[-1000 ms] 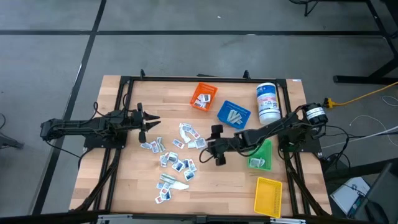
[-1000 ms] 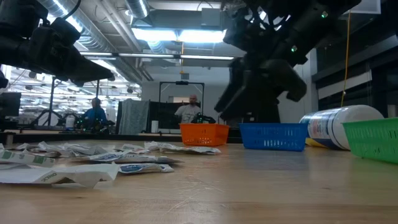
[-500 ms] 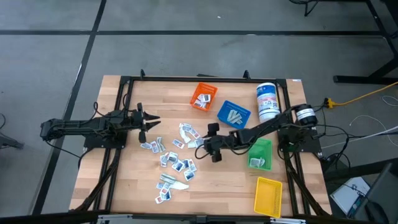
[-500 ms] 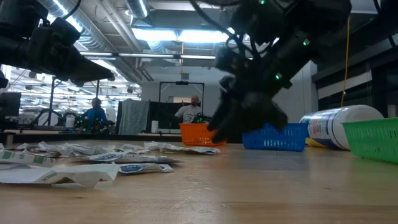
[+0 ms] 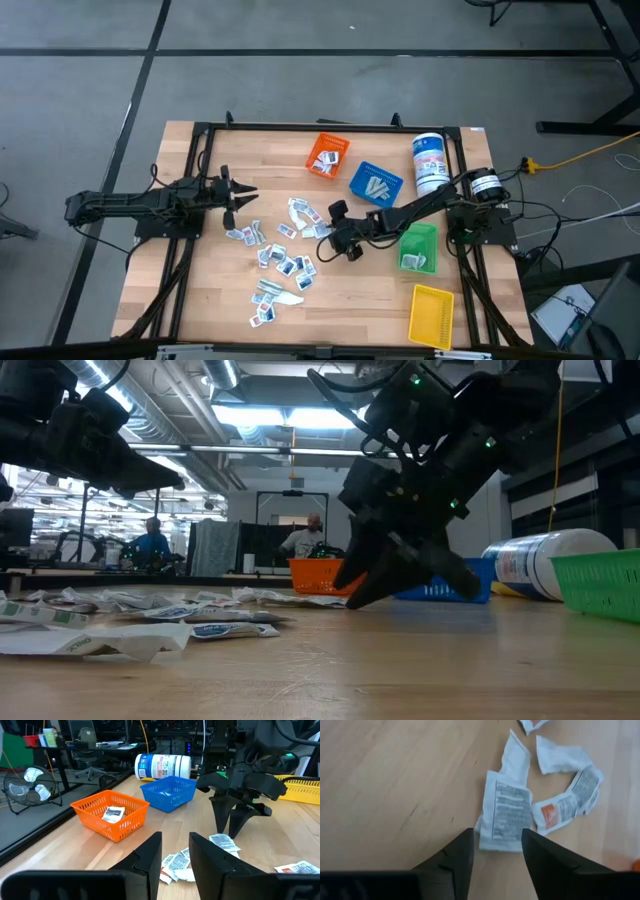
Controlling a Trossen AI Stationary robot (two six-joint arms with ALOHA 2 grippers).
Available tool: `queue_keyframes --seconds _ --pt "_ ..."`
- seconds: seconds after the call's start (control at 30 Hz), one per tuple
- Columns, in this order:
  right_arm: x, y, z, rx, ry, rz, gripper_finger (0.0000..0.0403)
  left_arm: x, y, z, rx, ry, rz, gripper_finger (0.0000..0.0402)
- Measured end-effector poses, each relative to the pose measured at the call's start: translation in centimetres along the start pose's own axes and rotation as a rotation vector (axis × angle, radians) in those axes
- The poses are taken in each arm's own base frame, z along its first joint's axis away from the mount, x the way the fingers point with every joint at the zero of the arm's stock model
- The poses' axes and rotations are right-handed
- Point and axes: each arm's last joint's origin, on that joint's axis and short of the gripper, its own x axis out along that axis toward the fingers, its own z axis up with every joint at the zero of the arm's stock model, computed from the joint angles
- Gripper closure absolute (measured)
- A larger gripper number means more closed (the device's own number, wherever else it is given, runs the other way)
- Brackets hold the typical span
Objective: Pick & Place First Aid Supplies
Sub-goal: Put the gray towelette pack into the orange basket
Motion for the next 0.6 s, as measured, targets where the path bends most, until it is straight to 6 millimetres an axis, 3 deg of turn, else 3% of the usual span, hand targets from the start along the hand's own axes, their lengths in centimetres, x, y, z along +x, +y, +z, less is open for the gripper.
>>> queue_keyframes --seconds 0.43,0.6 --pt "1.7 -0.3 -0.7 0.026 -0.032 0.027 0.0249 0.0 0.0 0.0 0.0 0.001 0.001 0.0309" --pt "1.7 -0.1 -0.8 0.062 -0.027 0.043 0.0286 0.0 0.0 0.0 0.0 0.0 0.001 0.031"
